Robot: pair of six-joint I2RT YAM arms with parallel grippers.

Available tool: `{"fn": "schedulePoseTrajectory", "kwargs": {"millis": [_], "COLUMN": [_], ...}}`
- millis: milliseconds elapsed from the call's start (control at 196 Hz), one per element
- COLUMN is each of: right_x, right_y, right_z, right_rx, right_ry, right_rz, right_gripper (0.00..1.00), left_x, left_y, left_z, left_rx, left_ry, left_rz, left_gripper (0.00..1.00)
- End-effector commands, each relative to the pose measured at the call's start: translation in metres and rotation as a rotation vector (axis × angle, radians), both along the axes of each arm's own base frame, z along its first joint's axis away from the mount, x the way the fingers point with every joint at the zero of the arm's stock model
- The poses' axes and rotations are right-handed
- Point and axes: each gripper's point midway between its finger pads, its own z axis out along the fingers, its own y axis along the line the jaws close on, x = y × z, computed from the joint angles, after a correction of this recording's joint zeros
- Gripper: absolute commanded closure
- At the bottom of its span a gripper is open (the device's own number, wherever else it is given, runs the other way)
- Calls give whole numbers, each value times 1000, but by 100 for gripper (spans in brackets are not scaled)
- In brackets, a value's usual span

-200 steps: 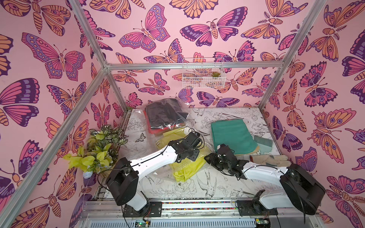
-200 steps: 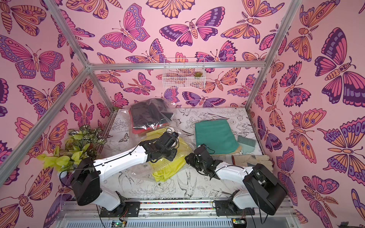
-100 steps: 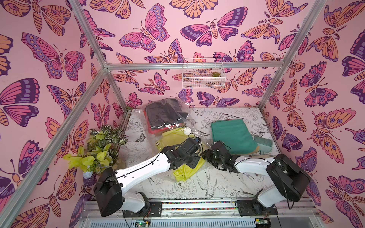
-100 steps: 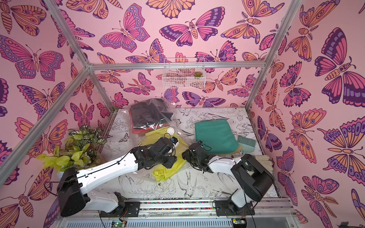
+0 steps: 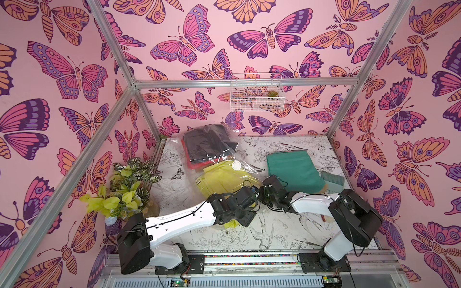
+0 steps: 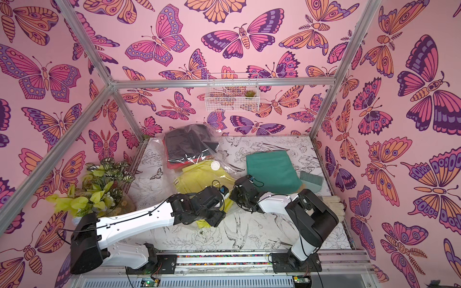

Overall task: Take the trousers out of the vacuum bag
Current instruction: Take out the trousers from the vacuum bag.

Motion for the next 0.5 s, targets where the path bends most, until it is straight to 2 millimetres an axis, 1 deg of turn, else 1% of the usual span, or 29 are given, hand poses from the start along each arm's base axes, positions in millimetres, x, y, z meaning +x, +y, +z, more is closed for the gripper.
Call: {"fn": "schedulePoseTrajectory", "kwargs": {"millis": [0, 107, 204, 286, 413, 500], "right_x": [6, 3, -1, -3, -7, -10], "right_y": [-6, -12, -16, -21, -25, -27], "right_z": [32, 42, 49, 54, 61, 64], "right_rx": [-8, -11, -14, -13, -10, -4], "right_ry": [-63, -74, -79, -80, -84, -84], "right_rz": [-5, -6, -9, -13, -16, -18], "right_gripper": [100, 100, 100, 100, 100, 100], "left_x": [-5, -3, 5, 14, 27, 31], "left_y": [-6, -13, -10, -7, 1, 0], "left_z": [-12, -24, -38, -46, -52, -54], "left_rx": [-5, 14, 67, 99, 141, 142], "left_ry": [26, 22, 1, -34, -91, -103], "left_rz": [14, 26, 72, 119, 189, 207], "left_gripper": [23, 19, 18, 17, 13, 11]}}
